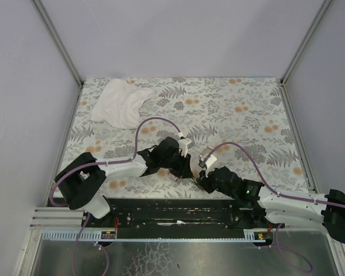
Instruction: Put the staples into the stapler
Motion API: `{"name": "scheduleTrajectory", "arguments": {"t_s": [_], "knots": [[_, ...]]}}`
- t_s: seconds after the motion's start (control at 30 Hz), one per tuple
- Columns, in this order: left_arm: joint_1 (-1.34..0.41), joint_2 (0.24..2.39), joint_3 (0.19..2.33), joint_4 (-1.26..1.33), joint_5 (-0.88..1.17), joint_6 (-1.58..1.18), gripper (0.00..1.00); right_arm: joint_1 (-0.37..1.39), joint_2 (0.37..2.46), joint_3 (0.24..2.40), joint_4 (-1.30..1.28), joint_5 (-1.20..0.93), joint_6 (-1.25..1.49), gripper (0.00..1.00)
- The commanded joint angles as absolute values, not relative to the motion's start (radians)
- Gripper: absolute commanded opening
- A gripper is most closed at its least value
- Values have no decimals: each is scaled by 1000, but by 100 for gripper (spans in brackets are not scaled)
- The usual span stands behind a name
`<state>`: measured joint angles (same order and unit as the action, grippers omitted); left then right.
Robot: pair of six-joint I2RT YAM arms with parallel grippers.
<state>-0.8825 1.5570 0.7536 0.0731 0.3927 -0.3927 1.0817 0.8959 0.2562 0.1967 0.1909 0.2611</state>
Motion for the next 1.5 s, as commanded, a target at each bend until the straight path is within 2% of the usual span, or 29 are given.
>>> {"name": "scheduleTrajectory", "arguments": {"t_s": [0.0,1.47], "knots": [[-885,1577,766,10,391,-395,0,1099,902,259,249,218,266,12],[-882,1548,765,-3,392,-368,0,1114,970,284,217,272,304,8]]}}
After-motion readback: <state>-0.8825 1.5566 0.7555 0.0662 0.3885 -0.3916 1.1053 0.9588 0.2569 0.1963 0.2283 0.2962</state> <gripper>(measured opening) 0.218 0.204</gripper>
